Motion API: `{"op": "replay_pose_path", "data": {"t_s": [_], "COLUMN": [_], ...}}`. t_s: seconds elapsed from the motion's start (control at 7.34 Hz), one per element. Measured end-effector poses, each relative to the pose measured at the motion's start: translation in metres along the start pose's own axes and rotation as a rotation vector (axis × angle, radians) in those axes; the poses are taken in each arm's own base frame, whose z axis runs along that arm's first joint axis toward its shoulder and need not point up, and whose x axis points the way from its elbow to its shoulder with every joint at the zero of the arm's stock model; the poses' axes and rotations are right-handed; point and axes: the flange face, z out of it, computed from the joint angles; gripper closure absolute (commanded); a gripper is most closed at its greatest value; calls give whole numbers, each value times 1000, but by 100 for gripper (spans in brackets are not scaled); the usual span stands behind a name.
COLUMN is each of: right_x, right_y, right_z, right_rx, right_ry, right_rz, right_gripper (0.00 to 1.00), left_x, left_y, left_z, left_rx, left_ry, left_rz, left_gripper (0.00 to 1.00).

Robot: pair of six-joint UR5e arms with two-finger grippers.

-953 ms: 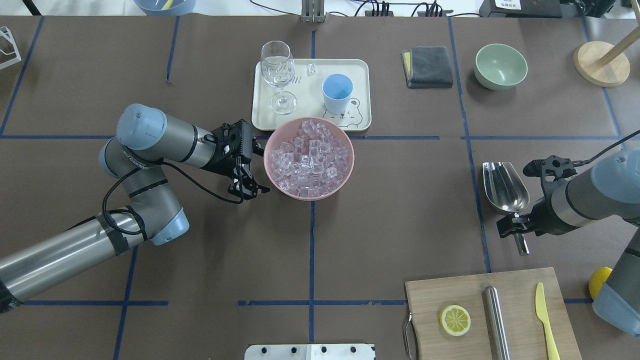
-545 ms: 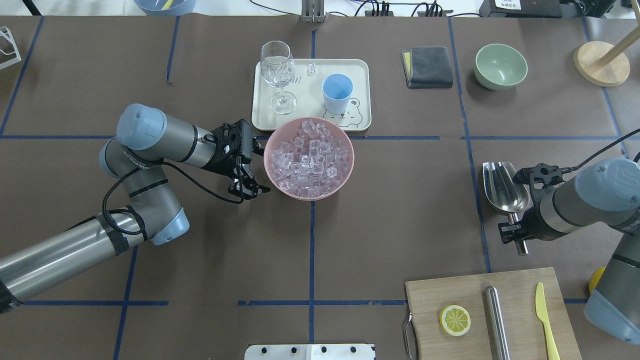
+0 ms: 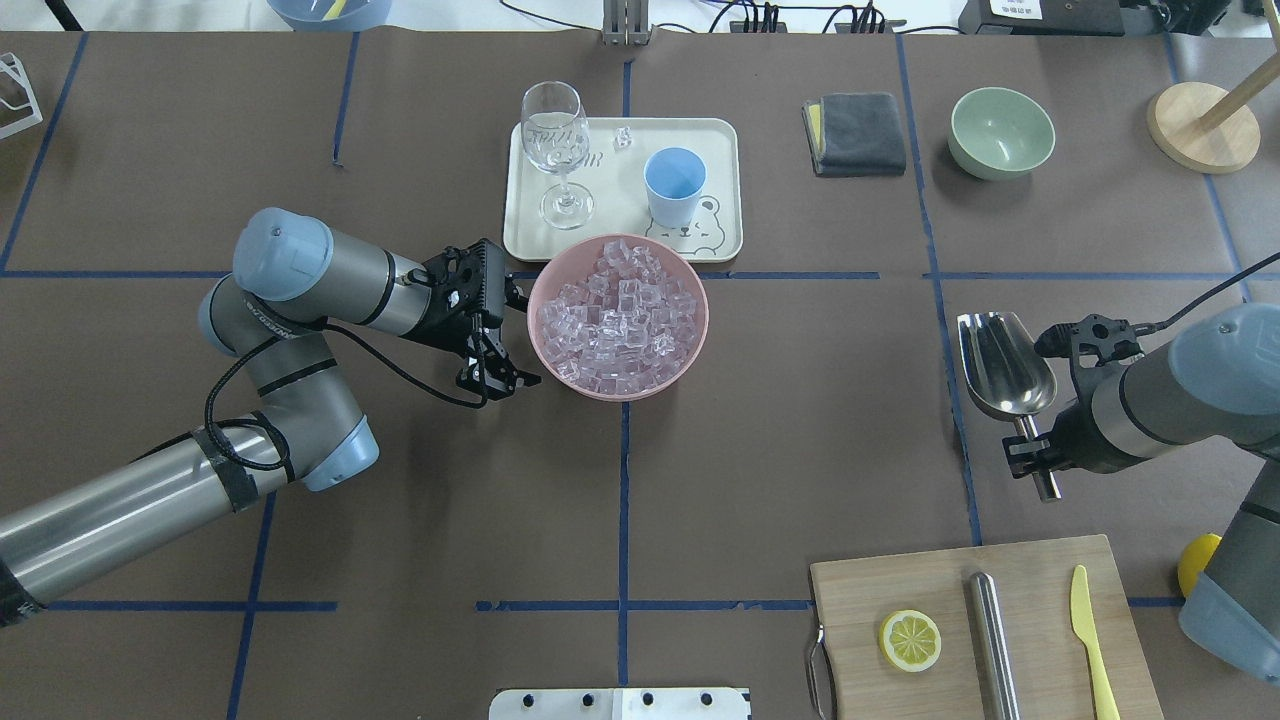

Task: Put ice in cup with scoop
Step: 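Lift the metal scoop with the right gripper toward the pink bowl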

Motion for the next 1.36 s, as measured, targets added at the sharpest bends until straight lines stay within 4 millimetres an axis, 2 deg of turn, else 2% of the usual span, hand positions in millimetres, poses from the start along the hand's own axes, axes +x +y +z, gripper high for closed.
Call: {"op": "replay_pose_path", "data": {"t_s": [0.27,0.54,0.95,1.36], "right_x": [-14,-58,-130,-174], "right_y": [-8,-24,-54,-58], "right_z": [-19,-45,-91,-118], "right_rx": [18,16,21,14], "right_ry": [-6,8,23,19], "right_rz": [-17,-157,-516,-607], "right_gripper": [100,100,100,100], "left_x": [0,0,0,-1], "left_y": [0,1,1,2], "left_z": [0,0,0,-1], "left_rx": [-1,-1,-1,-2], "left_ry": [0,0,0,-1], "left_rz": [0,0,-1,-2], "left_gripper": [1,1,1,1]}}
